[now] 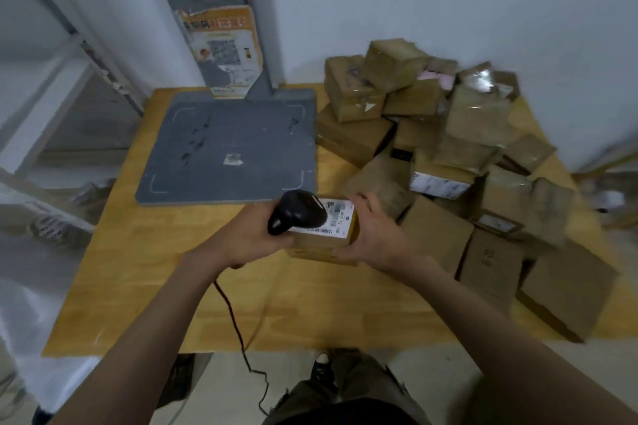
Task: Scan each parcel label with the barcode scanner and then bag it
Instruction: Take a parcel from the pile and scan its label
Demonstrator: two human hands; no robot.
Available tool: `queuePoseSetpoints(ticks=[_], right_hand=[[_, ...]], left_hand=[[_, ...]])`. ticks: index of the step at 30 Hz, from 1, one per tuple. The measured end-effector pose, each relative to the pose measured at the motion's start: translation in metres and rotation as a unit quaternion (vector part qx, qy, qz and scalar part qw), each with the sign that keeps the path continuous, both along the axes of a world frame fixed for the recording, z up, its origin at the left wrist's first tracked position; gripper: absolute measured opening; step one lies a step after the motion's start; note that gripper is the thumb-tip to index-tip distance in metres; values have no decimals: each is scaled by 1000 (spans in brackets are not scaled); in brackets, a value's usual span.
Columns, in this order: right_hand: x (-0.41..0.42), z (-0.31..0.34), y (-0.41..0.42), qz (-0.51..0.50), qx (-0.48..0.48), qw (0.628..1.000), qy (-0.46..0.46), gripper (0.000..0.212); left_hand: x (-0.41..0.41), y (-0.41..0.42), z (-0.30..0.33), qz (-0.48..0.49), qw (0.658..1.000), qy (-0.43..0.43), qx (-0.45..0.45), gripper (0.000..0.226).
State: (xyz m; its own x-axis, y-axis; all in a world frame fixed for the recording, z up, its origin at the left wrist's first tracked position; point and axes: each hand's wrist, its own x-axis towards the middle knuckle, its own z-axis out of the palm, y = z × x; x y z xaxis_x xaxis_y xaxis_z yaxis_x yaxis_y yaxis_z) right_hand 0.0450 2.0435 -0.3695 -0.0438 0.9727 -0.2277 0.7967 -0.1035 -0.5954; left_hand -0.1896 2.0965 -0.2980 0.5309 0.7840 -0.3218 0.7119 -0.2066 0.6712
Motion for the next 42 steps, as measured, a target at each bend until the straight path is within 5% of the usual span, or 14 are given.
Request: queuePoseSetpoints(ticks=[9, 19, 32, 42], right_hand=[[84, 49, -121, -204, 29, 976, -70, 107], [143, 52, -314, -405, 2, 912, -70, 105], [188, -3, -527, -534, -139, 834, 3, 81], [190, -81, -627, -635, -236, 726, 122, 69]], left_hand=[[128, -44, 22, -194, 980, -27, -47, 19], [267, -170, 20, -418, 907, 27, -52, 18], [377, -354, -36, -527, 843, 92, -54, 10], [422, -434, -92, -608, 780, 140, -42, 16]])
